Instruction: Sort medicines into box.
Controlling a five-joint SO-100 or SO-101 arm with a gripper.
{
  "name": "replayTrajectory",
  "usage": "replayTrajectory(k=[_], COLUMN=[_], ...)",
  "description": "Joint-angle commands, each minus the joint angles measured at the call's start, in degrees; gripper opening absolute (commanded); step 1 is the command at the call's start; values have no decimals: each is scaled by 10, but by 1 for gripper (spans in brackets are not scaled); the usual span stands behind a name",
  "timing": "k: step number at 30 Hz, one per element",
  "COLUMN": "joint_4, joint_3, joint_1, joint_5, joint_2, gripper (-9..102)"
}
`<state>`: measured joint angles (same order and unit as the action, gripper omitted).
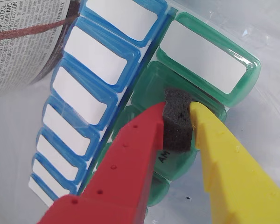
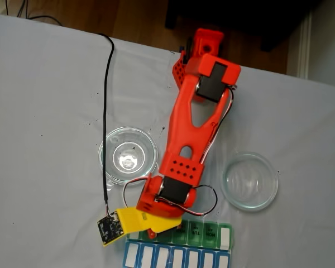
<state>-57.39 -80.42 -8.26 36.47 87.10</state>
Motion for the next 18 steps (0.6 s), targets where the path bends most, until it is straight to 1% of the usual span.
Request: replayTrajectory(k=[1, 9, 18], joint_4=[-7, -33, -37], joint_3=[31, 33, 14], joint_1=[-2, 1, 11], joint_5=[7, 19, 72], joint_2=[18, 17, -5], gripper=[2, 1, 1])
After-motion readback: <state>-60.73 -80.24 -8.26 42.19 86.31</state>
